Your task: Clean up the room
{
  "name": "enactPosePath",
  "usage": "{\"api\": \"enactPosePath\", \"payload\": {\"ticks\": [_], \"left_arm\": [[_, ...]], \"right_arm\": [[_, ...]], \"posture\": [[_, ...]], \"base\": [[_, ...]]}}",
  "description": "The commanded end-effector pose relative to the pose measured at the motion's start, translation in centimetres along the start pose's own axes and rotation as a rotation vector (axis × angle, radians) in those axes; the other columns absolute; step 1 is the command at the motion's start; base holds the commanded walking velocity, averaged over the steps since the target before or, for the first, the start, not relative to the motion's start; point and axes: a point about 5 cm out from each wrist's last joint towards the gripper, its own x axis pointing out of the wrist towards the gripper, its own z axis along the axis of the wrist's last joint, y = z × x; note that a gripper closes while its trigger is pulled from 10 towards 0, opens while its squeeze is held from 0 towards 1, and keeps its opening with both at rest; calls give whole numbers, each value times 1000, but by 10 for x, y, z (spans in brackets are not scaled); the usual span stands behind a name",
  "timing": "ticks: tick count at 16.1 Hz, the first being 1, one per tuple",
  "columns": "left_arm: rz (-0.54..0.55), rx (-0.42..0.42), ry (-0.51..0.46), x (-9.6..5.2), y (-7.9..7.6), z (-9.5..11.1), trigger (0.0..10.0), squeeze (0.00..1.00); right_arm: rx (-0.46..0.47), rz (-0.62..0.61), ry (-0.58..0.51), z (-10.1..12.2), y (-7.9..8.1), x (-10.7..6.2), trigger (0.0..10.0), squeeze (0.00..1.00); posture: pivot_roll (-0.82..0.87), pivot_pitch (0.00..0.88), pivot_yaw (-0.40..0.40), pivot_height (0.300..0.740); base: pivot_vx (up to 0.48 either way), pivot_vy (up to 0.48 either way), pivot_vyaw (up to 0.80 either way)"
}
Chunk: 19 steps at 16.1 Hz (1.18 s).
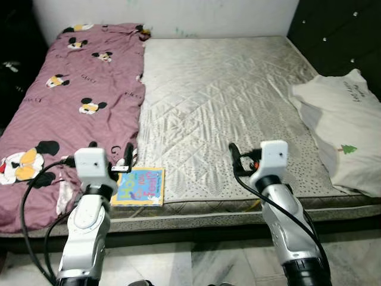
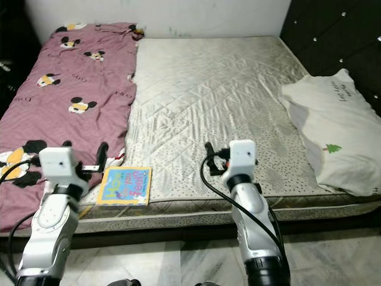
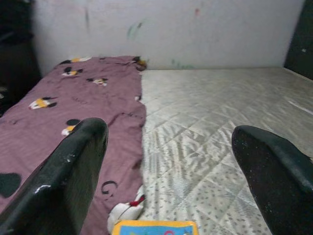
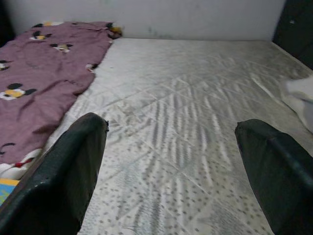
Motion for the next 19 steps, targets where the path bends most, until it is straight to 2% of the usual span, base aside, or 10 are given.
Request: {"api": "enactPosePath", "payload": {"ticks": [1,3,5,7,9,11,14,19], "left_arm": [[-11,17,29,-1,2,-6,10000,0],[-21,-25,42,-5,0,-9,10000,0],[8,-41,48,-8,3,-10,10000,0],[8,-21,42,-10,2,-12,10000,0],[-21,-44,35,-12,-2,-11,10000,0],[-41,-59,18,-12,-9,-9,10000,0],[-41,-65,7,-13,-8,-7,10000,0],[-49,-70,12,-13,-11,-9,10000,0]], "right_arm": [[-3,-18,-29,5,-2,-2,10000,0],[0,-10,-16,2,-1,-2,10000,0],[41,-17,5,1,-3,1,10000,0],[7,-3,5,2,-1,3,10000,0],[-22,24,-4,4,1,4,10000,0],[-24,23,5,3,1,7,10000,0],[-24,49,15,4,7,12,10000,0],[-47,32,21,3,0,10,10000,0]], "posture": [[-47,119,20,740],[-46,121,13,740],[-40,134,-5,740],[-43,143,-26,740],[-42,140,-37,740],[-31,140,-55,740],[-28,144,-72,740],[-43,148,-64,740]], "base": [[0,0,0],[0,0,0],[0,0,0],[0,0,0],[0,0,0],[0,0,491],[0,0,0],[0,0,0]]}}
